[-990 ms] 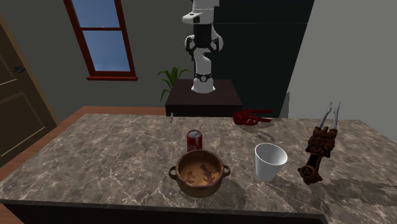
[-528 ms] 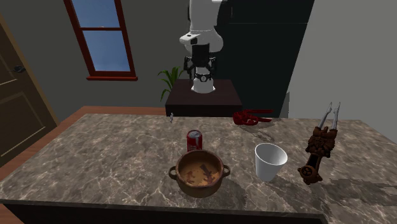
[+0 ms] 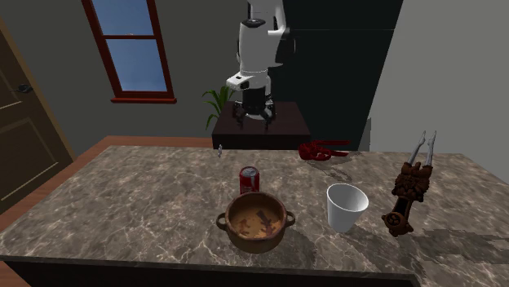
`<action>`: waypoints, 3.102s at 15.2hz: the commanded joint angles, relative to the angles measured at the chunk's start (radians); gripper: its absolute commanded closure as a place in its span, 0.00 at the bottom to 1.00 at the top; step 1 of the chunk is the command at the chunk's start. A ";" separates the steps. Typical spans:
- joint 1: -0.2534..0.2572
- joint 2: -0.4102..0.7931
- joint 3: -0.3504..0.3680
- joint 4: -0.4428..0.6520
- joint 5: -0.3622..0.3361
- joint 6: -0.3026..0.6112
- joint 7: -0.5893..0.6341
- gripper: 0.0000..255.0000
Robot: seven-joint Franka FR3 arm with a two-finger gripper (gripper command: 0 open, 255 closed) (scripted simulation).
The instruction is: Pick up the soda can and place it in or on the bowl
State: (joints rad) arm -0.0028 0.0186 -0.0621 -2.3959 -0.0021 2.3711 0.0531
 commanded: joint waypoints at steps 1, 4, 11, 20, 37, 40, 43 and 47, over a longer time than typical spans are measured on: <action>-0.001 0.080 -0.001 0.039 0.008 0.051 -0.006 0.00; -0.006 0.199 0.000 0.105 0.023 0.115 -0.019 0.00; -0.023 0.434 0.010 0.264 0.049 0.214 -0.040 0.00; -0.027 0.513 0.016 0.278 0.056 0.279 -0.045 0.00; -0.026 0.489 0.014 0.273 0.054 0.260 -0.044 1.00; -0.024 0.453 0.011 0.267 0.051 0.230 -0.042 1.00; -0.022 0.418 0.009 0.262 0.047 0.199 -0.039 1.00; -0.020 0.373 0.006 0.260 0.043 0.157 -0.036 1.00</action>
State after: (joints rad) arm -0.0247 0.4030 -0.0561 -2.1358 0.0422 2.5388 0.0139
